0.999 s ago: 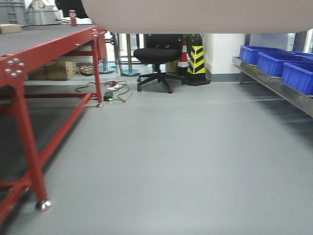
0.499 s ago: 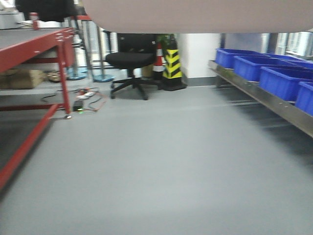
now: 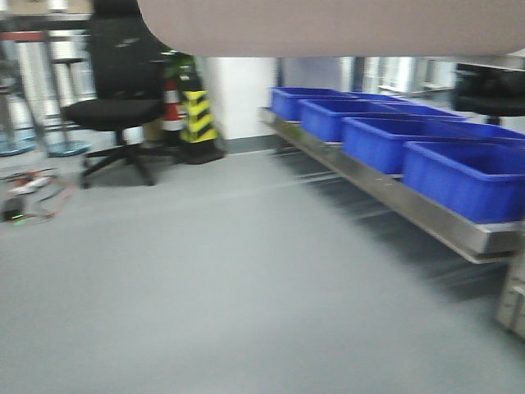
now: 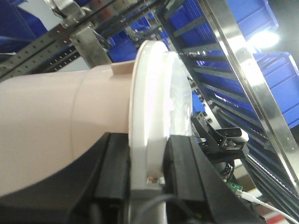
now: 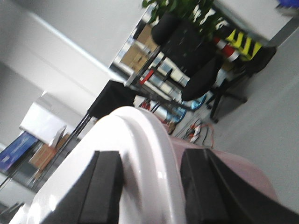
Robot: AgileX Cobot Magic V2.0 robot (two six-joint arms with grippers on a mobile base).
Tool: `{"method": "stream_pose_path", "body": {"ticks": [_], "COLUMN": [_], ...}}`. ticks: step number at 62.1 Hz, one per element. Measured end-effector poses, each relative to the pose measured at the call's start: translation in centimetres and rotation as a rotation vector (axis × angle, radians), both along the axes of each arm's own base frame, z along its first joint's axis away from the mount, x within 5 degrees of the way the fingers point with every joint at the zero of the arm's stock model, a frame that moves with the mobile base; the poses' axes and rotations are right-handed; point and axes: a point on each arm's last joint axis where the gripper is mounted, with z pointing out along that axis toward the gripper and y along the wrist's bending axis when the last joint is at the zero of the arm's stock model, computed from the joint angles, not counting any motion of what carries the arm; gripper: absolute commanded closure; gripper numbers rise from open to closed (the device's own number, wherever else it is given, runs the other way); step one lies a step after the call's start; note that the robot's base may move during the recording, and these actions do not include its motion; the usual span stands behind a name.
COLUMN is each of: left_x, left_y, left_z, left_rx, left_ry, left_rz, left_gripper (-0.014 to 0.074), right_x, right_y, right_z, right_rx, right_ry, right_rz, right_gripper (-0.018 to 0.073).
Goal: Grab white bin and place on right shelf
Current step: 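Hold the bin raised while the base drives to the steel shelving, then carry the bin up to the shelf level above the blue bins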
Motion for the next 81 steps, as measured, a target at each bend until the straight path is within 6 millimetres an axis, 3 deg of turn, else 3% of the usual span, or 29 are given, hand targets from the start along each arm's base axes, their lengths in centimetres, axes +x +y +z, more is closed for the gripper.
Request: {"method": "stream_pose_path", "body": {"ticks": [81], "left_x": [-0.02], "left_y": [-0.01], "left_z": [-0.01], "left_rx": [0.001], "left_ry": [0.0], "left_rz": [-0.002], "left_gripper": [0.0722], "right_x": [0.0], "right_y": [0.0], "right_z": [0.0], "right_rx": [0.0], "right_ry": [0.0], "right_rz": [0.0], "right_gripper": [0.0497]}}
